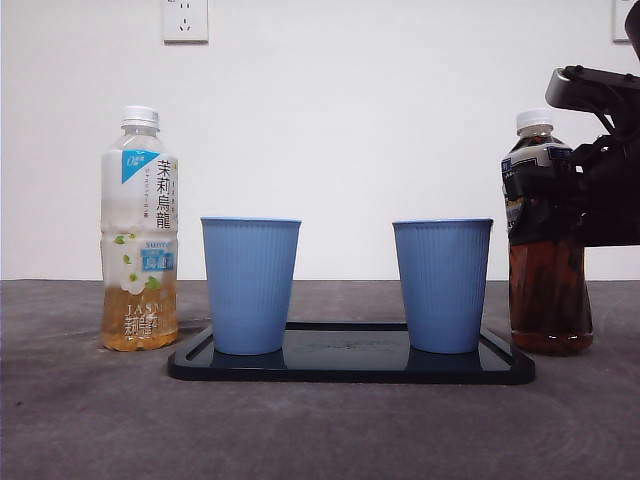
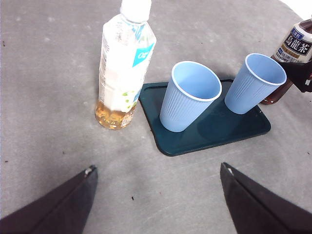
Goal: Pour the drink into the cup
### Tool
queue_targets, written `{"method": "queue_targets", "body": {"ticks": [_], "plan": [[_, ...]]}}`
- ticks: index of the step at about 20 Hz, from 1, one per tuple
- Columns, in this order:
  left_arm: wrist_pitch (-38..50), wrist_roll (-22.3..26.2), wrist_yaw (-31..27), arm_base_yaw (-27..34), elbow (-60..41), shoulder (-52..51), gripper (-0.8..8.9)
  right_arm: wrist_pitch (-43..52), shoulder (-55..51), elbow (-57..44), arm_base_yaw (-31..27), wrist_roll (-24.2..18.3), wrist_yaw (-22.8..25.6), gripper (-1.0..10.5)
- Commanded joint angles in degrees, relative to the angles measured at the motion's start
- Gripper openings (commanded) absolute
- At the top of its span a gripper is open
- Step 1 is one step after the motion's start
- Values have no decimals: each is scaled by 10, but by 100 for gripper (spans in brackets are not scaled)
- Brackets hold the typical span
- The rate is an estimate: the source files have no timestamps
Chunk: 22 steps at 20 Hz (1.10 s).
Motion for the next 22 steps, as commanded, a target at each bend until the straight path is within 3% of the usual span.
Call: {"method": "queue_targets", "body": {"ticks": [1, 13, 17, 19, 22], "plan": [[6, 7, 0, -1, 12, 0, 406, -10, 1, 10, 2, 4, 0, 317], [5, 7, 0, -1, 12, 0, 407, -74, -16, 10, 2, 4, 0, 430], [7, 9, 0, -1, 12, 0, 413, -150, -56, 10, 2, 12, -3, 434], [15, 13, 0, -1, 12, 0, 507, -205, -111, 10, 6, 31, -4, 434], [52, 13, 0, -1, 3, 0, 511, -321, -207, 10, 22, 40, -2, 433]]}}
